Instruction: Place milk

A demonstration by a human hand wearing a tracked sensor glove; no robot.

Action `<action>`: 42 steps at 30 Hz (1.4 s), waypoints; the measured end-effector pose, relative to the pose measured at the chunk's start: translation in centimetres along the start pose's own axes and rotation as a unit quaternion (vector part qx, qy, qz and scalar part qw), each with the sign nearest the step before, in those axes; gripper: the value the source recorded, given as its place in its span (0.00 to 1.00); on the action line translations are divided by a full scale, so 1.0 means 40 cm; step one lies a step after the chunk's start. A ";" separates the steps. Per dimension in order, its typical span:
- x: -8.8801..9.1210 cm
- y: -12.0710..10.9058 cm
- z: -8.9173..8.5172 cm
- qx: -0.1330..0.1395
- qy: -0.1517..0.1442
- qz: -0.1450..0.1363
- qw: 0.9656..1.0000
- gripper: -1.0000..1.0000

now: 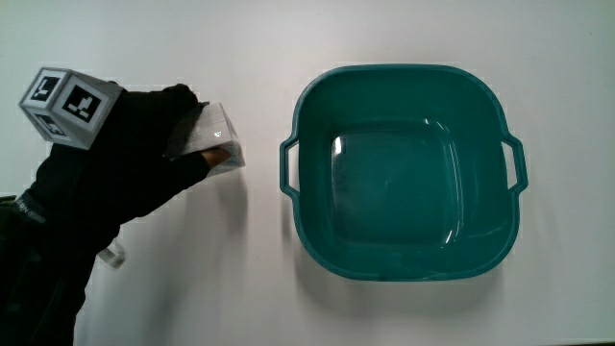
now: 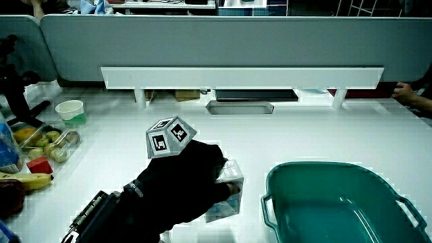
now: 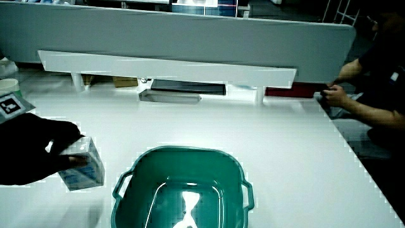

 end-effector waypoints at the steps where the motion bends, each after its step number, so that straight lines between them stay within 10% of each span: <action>1: -0.002 0.003 -0.005 -0.004 0.009 0.004 1.000 0.50; 35: -0.088 0.035 -0.075 -0.032 -0.018 0.056 0.998 0.50; 42: -0.113 0.019 -0.087 -0.049 -0.059 0.110 0.991 0.23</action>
